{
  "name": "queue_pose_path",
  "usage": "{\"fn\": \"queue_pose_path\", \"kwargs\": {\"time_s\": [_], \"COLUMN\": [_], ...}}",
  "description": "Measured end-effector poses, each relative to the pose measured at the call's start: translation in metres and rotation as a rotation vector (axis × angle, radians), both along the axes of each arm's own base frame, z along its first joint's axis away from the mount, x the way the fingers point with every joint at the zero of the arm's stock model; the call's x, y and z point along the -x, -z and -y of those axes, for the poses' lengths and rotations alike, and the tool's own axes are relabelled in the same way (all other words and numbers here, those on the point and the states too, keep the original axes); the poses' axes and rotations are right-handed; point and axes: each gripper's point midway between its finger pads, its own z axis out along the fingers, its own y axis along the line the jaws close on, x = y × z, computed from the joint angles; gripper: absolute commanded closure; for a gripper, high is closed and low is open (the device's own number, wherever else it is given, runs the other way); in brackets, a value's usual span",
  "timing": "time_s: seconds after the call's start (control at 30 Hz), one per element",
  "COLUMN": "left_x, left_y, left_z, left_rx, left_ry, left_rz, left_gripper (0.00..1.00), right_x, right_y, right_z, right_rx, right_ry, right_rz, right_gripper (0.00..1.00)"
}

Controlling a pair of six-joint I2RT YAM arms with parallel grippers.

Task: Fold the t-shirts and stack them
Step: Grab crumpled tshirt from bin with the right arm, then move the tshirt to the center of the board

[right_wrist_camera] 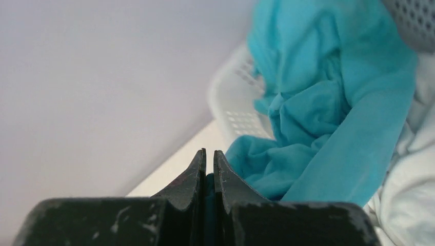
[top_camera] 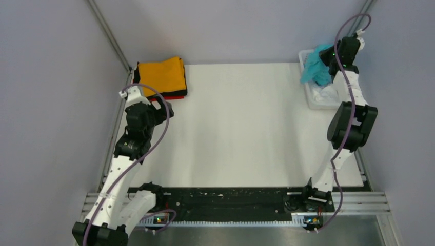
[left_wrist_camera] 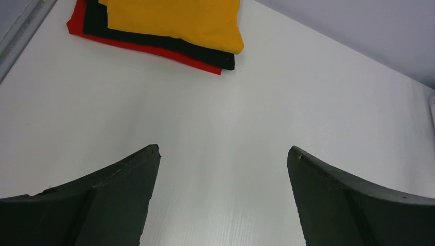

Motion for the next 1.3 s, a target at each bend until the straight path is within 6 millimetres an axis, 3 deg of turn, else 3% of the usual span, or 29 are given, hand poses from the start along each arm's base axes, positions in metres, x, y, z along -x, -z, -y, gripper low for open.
{"fn": "queue_pose_path", "kwargs": {"time_s": [0.2, 0.3, 0.43, 0.6, 0.73, 0.87, 1.0, 1.1, 1.2, 1.3], "left_x": [0.007, 0.009, 0.008, 0.008, 0.007, 0.005, 0.004, 0.004, 0.003, 0.003], "left_y": [0.008, 0.013, 0.013, 0.019, 0.024, 0.027, 0.026, 0.027, 0.03, 0.034], "left_z": [-0.001, 0.0, 0.001, 0.002, 0.003, 0.003, 0.003, 0.003, 0.003, 0.003], "left_rx": [0.016, 0.025, 0.039, 0.056, 0.063, 0.069, 0.07, 0.069, 0.066, 0.064], "left_ry": [-0.004, -0.007, -0.008, -0.013, -0.012, -0.014, -0.014, -0.015, -0.017, -0.015], "left_rz": [0.0, -0.004, 0.005, 0.001, -0.001, -0.004, 0.001, -0.001, -0.012, -0.03], "left_gripper": [0.01, 0.01, 0.01, 0.01, 0.01, 0.01, 0.01, 0.01, 0.01, 0.01], "right_x": [0.034, 0.056, 0.08, 0.12, 0.173, 0.223, 0.248, 0.241, 0.218, 0.188], "right_y": [-0.156, -0.214, -0.264, -0.313, -0.367, -0.417, -0.425, -0.411, -0.367, -0.288], "right_z": [-0.028, -0.056, -0.115, -0.216, -0.283, -0.327, -0.348, -0.352, -0.353, -0.345], "right_rx": [0.109, 0.143, 0.182, 0.178, 0.136, 0.117, 0.075, 0.054, 0.012, -0.037], "right_ry": [-0.138, -0.25, -0.435, -0.719, -0.939, -1.105, -1.216, -1.237, -1.228, -1.176], "right_rz": [0.313, 0.436, 0.548, 0.674, 0.822, 0.996, 1.048, 1.014, 0.898, 0.697], "right_gripper": [1.0, 1.0, 1.0, 1.0, 1.0, 1.0, 1.0, 1.0, 1.0, 1.0]}}
